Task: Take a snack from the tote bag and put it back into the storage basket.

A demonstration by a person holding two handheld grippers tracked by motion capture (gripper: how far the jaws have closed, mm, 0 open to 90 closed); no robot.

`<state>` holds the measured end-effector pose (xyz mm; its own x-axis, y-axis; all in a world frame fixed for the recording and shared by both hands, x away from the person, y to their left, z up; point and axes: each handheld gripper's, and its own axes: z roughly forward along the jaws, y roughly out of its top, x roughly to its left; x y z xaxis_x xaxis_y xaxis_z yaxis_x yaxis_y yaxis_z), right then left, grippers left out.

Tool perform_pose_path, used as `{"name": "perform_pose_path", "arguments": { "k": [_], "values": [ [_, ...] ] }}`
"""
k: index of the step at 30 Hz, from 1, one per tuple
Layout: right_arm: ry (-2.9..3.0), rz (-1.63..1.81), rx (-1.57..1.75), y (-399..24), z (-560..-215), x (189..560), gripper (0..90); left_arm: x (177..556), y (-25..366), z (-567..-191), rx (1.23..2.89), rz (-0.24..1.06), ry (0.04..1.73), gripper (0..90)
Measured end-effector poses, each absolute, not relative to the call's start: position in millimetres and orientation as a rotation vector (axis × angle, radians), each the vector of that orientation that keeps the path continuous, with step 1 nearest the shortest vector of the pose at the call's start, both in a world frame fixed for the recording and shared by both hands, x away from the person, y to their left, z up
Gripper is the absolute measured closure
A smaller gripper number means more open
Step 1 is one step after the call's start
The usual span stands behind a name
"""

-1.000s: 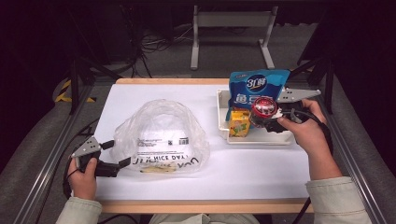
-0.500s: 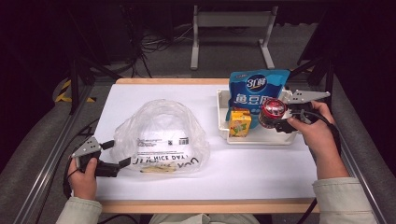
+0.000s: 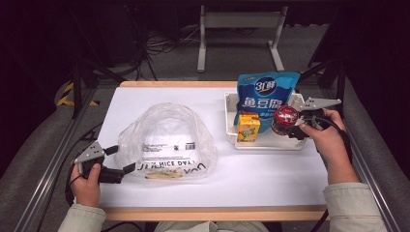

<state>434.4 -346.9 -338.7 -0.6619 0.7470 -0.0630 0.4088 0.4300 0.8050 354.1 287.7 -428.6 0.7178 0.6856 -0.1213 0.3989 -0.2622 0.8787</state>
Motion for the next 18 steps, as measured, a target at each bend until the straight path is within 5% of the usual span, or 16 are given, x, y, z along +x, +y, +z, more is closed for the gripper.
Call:
{"name": "perform_pose_path", "arguments": {
  "k": [18],
  "values": [
    [2.291, 1.076, 1.008, -352, -369, 444, 25.5, 354, 288, -428, 1.890, 0.348, 0.842, 2.4]
  ]
}}
